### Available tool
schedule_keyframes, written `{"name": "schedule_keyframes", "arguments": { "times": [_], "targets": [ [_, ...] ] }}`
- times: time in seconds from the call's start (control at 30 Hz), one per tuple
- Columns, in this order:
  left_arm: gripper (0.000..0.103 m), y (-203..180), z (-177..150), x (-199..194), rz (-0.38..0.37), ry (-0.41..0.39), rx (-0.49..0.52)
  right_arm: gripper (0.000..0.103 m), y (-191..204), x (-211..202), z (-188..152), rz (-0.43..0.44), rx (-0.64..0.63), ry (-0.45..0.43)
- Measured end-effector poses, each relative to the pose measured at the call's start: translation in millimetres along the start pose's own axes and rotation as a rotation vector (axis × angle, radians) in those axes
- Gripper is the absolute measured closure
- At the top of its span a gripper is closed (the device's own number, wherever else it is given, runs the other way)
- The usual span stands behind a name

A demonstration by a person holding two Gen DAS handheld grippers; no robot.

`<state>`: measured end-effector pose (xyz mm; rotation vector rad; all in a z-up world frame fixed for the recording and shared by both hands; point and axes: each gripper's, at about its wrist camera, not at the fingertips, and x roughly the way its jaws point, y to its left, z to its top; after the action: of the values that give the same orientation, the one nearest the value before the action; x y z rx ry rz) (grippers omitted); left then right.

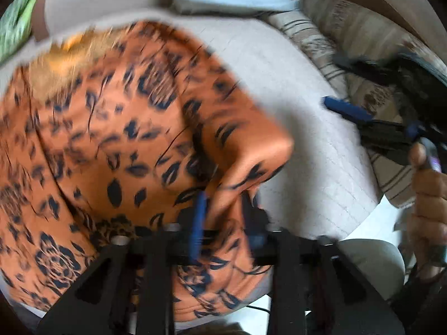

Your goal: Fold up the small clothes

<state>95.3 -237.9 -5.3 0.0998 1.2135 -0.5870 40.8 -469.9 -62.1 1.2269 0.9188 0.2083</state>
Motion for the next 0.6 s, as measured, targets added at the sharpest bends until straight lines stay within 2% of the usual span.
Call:
{"name": "schedule_keyframes", "arguments": {
  "times": [0.03, 0.1, 0.17, 0.2, 0.27, 0.37, 0.4, 0.47, 0.5, 0.53, 0.57, 0.6],
  "targets": [
    [0.041, -13.9, 4.1, -2.0, -0.004, -0.012, 0.021, 0.057, -4.8, -3.5, 1.8, 0.017, 0.027, -0.011],
    [0.038, -39.7, 19.2, 2.1, -0.003, -0.014, 0.077, 0.057, -16.2, -12.7, 4.0, 0.048, 0.085, -0.045],
    [0.038, -63.0, 35.4, 15.6, 0.048, 0.024, 0.146, 0.057, -20.5, -18.5, 5.3, 0.068, 0.105, -0.059],
    [0.038, -74.9, 44.1, 25.5, 0.097, 0.046, 0.189, 0.057, -22.1, -21.1, 6.0, 0.073, 0.110, -0.065],
    [0.038, -83.2, 48.8, 35.2, 0.174, 0.041, 0.243, 0.057, -23.7, -25.5, 6.5, 0.076, 0.121, -0.082],
    [0.038, -86.6, 38.6, 65.1, 0.400, 0.060, 0.378, 0.057, -26.5, -27.5, 8.1, 0.065, 0.133, -0.095],
    [0.042, -78.1, 34.2, 79.4, 0.468, 0.103, 0.402, 0.057, -27.1, -26.0, 7.8, 0.068, 0.137, -0.090],
    [0.083, -61.5, 27.8, 81.7, 0.475, 0.123, 0.380, 0.057, -25.8, -23.2, 7.9, 0.064, 0.133, -0.078],
    [0.085, -46.4, 26.3, 72.4, 0.456, 0.110, 0.334, 0.057, -24.6, -21.5, 7.4, 0.060, 0.126, -0.073],
    [0.092, -33.6, 26.3, 59.5, 0.423, 0.080, 0.293, 0.057, -21.6, -18.1, 6.9, 0.057, 0.118, -0.067],
    [0.093, -20.1, 26.9, 42.7, 0.370, 0.049, 0.247, 0.057, -19.2, -15.9, 6.0, 0.055, 0.108, -0.060],
    [0.093, -1.5, 27.2, 20.6, 0.270, 0.024, 0.178, 0.057, -15.5, -13.1, 5.1, 0.052, 0.094, -0.051]
  ]
}}
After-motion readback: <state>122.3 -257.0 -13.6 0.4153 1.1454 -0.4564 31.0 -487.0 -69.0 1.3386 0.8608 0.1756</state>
